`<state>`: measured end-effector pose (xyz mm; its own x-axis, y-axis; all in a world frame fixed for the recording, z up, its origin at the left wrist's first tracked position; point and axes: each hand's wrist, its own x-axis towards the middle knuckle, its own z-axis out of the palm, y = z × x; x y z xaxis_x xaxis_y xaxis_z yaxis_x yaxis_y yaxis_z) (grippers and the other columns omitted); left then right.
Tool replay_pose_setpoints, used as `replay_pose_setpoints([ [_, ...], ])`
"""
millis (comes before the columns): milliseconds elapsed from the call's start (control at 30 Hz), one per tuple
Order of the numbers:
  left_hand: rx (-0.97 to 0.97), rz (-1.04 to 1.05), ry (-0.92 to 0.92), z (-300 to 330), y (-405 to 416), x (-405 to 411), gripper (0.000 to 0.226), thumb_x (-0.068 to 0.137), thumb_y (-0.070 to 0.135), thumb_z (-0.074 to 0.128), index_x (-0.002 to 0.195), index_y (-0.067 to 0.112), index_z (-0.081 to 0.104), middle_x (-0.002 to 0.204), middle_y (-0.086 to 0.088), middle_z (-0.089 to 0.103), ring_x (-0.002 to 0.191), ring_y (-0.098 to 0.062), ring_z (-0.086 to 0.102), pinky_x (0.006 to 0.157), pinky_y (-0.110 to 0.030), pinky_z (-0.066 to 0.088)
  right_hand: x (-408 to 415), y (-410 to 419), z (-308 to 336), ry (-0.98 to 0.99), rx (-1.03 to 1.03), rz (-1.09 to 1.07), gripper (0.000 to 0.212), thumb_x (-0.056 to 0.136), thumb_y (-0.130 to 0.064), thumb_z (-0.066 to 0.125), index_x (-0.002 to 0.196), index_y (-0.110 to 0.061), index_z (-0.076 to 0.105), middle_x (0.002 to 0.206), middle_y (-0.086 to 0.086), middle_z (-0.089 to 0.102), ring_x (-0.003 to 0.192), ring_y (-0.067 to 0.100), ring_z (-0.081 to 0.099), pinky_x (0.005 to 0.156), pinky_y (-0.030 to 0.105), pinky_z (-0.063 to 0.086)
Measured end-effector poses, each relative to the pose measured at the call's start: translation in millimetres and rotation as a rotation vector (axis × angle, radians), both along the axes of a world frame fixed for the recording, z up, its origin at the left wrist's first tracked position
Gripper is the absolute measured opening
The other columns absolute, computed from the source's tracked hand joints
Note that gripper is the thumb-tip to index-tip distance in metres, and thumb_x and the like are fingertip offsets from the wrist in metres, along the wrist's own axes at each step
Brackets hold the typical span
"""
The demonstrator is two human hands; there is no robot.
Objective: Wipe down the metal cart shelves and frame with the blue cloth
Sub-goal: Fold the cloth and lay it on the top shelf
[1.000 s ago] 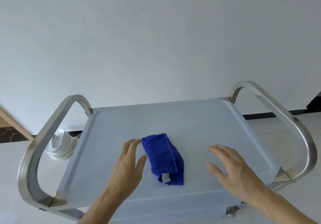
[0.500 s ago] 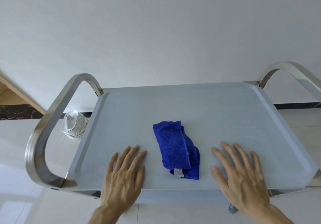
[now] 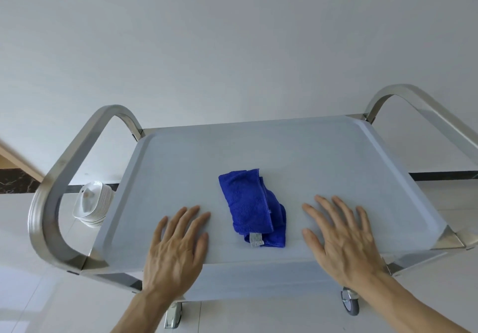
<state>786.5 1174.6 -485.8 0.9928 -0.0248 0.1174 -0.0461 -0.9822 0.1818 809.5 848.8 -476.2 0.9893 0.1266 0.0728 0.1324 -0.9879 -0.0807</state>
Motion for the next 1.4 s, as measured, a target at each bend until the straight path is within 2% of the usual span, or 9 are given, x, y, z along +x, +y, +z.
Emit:
replay_pose_setpoints([
  [400, 0.015, 0.017, -0.032, -5.6, 11.6, 108.4, 0.050, 0.098, 0.047, 0.022, 0.140, 0.039, 0.048, 0.151, 0.016, 0.043, 0.144, -0.009, 0.033, 0.120, -0.040, 0.021, 111.8, 10.1, -8.5, -0.020, -0.002, 0.005, 0.061, 0.092, -0.059, 0.023, 0.142, -0.037, 0.049, 0.154, -0.005, 0.042, 0.144, 0.027, 0.036, 0.112, 0.060, 0.026],
  [767, 0.026, 0.005, -0.029, -4.4, 20.4, 169.8, 0.053, 0.098, 0.048, 0.019, 0.141, 0.038, 0.047, 0.151, 0.016, 0.042, 0.144, -0.009, 0.033, 0.120, -0.041, 0.021, 172.4, 19.3, -9.1, -0.023, 0.007, -0.003, 0.058, 0.092, -0.058, 0.028, 0.139, -0.035, 0.053, 0.151, -0.003, 0.046, 0.141, 0.029, 0.040, 0.110, 0.062, 0.029],
  [1067, 0.060, -0.017, -0.016, -3.4, 36.6, 203.4, 0.048, 0.099, 0.045, 0.026, 0.138, 0.036, 0.051, 0.148, 0.014, 0.047, 0.141, -0.012, 0.041, 0.117, -0.043, 0.029, 192.6, 33.0, -15.3, -0.043, 0.025, -0.024, 0.056, 0.092, -0.056, 0.034, 0.137, -0.031, 0.057, 0.148, 0.001, 0.051, 0.137, 0.033, 0.045, 0.107, 0.066, 0.032],
  [1400, 0.069, -0.034, 0.002, 3.0, 34.5, 206.5, 0.046, 0.099, 0.039, 0.030, 0.138, 0.030, 0.053, 0.149, 0.009, 0.048, 0.141, -0.015, 0.040, 0.118, -0.044, 0.026, 197.7, 31.5, -20.2, -0.115, 0.009, -0.003, 0.055, 0.094, -0.054, 0.036, 0.137, -0.027, 0.056, 0.149, 0.004, 0.049, 0.137, 0.036, 0.044, 0.109, 0.066, 0.027],
])
